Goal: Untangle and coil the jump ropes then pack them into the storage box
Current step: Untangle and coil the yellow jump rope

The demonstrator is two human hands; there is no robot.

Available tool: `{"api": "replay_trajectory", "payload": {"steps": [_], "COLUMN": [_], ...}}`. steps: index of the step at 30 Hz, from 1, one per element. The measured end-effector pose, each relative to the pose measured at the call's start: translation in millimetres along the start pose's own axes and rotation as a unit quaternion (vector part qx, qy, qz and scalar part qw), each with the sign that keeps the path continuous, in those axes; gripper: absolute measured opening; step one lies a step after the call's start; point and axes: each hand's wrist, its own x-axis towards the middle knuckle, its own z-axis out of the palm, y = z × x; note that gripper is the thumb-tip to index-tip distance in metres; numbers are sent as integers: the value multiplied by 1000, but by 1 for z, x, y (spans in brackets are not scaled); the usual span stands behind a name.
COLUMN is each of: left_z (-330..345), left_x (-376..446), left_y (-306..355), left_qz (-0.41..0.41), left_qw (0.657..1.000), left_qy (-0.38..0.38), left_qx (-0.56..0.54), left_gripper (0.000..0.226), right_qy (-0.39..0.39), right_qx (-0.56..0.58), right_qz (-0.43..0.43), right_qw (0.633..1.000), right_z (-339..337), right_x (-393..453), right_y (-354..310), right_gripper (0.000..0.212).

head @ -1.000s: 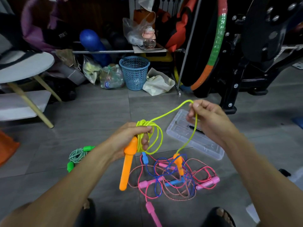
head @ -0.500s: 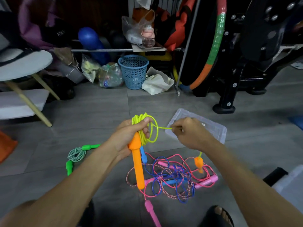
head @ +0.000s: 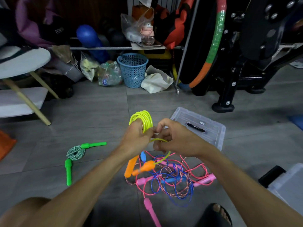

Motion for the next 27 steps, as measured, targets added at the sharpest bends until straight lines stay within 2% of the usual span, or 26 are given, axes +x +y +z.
{"api": "replay_trajectory", "payload": {"steps": [3, 6, 9, 13, 16, 19, 21, 24, 27], "left_z": [-11, -18, -21, -20, -15, -13, -13, -13, -19], "left_x": [6, 10, 8, 6, 1, -4, -6, -6, -4], "left_y": [-3, -10, -7, 0, 11, 9, 8, 8, 9], "left_qz": [-57, -84, -123, -169, -215, -195, -168, -156, -166], "left_qw": [998, 994, 988, 970, 933, 919, 913, 907, 891], "left_qy": [-20, -54, -85, -126, -178, -227, -245, -261, -272], "left_qx": [15, 54, 50, -117, -229, -258, -278, -292, -324], "left_gripper": [13, 6, 15, 27, 15, 27, 22, 25, 17], "right_qy": [5, 51, 96, 112, 121, 126, 123, 146, 160], "right_qx": [-9, -120, -204, -120, -124, -114, -113, -96, -22], "right_qz": [37, 55, 54, 7, -26, -46, -55, -43, -25], "right_qw": [999, 990, 973, 986, 985, 984, 984, 984, 987], "right_z": [-13, -27, -38, -32, -20, -20, -21, -26, -39], "right_x": [-5, -5, -6, -7, -3, 1, 3, 4, 1], "right_y": [-2, 4, 11, 8, 5, 6, 8, 8, 5], "right_gripper": [32, 23, 10, 14, 15, 15, 14, 9, 19]}}
